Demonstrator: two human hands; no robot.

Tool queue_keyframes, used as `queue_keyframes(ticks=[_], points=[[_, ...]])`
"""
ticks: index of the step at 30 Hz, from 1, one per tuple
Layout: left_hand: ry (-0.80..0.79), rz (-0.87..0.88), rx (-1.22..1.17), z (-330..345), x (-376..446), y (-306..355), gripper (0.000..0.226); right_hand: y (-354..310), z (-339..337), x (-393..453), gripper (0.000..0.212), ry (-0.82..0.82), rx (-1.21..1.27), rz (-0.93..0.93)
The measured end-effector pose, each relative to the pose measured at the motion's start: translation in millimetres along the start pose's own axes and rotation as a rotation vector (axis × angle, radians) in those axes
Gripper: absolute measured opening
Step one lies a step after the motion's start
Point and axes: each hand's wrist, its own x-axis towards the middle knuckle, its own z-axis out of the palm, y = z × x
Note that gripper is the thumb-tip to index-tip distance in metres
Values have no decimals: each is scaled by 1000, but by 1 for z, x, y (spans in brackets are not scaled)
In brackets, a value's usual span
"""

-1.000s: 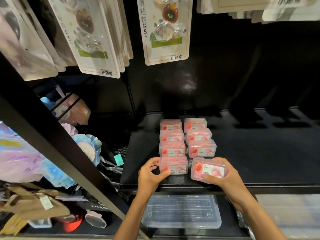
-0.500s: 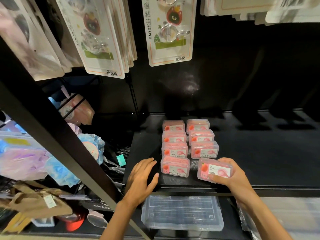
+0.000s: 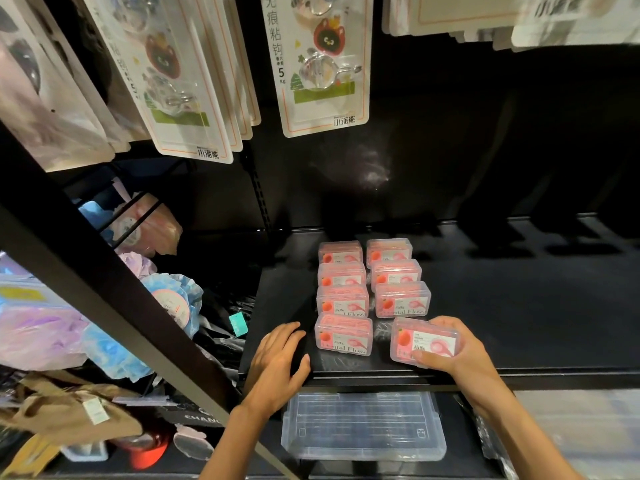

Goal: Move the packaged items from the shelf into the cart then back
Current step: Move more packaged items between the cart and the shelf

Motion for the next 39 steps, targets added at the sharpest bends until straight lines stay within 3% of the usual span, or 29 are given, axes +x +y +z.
queue_keyframes(ticks=[12,17,20,25,39], points=[[54,16,15,1,-1,2,45,3,-5,17,45,-48,-265,-149],[63,13,7,2,-2,2,45,7,-7,20,55,-48,-323,-164],[58,7,2,1,-2,2,45,11,-11,16,65,-5,-308,-175],[61,-1,-1,1,-2,3,46,20,-15,11,52,75,-301,-199],[47,-22,-28,4,-3,2,46,26,-8,14,53,53,-302,-259]])
